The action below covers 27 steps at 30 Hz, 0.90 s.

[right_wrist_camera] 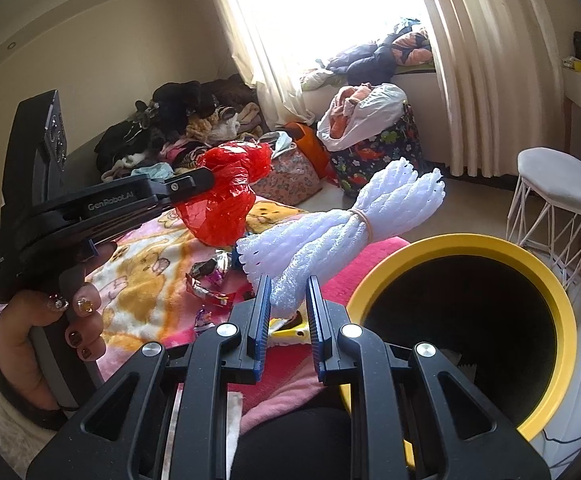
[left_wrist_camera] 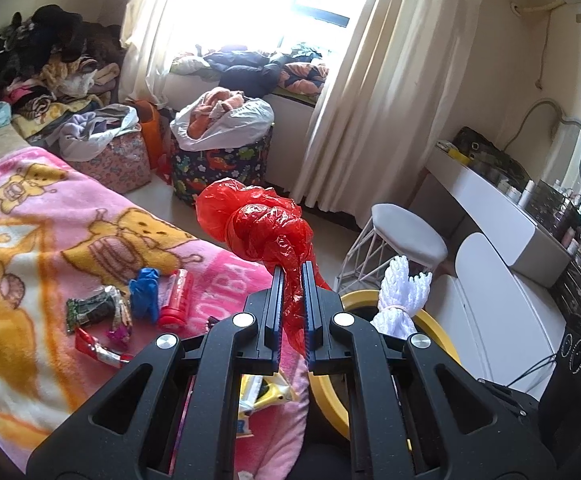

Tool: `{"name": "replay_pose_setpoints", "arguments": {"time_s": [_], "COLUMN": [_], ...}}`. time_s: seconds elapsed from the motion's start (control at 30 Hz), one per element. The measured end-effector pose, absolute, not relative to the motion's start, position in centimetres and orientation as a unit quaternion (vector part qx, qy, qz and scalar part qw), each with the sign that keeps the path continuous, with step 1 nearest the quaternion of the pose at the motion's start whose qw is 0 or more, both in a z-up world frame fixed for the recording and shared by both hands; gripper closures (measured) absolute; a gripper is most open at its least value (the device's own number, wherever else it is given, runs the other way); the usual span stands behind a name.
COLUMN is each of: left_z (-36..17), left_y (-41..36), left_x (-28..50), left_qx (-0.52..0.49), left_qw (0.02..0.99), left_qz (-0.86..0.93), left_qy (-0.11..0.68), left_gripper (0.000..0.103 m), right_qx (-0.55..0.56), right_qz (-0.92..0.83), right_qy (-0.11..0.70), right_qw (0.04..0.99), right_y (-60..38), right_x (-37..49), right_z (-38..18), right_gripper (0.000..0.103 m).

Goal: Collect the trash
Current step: 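Grasp the white mesh net with right tool while left tool holds red bag, then drop the red bag and white mesh net into the yellow bin, opening both tools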

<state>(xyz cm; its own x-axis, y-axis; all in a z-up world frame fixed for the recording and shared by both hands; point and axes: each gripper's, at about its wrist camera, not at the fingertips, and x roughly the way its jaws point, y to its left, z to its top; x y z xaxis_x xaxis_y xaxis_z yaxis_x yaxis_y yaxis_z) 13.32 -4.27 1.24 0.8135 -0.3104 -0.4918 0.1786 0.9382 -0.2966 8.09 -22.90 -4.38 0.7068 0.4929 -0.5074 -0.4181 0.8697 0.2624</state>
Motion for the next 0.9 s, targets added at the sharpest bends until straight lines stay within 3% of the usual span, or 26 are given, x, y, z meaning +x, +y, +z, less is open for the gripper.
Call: {"name": "replay_pose_setpoints", "arguments": {"time_s": [0.9], "left_z": [-1.0], "left_y": [-10.6], "left_x": [13.1], "left_qx": [-0.076], "left_qw": [0.928], "left_qz": [-0.186], "left_qy": [0.314], "left_gripper": [0.098], "right_qx": [0.120], "right_qz": [0.165], "right_qy": [0.318], "right_qw": [0.926], "right_y": [-29.4], "right_x": [9.2], "right_z": [-7.2], "right_gripper": [0.086]}}
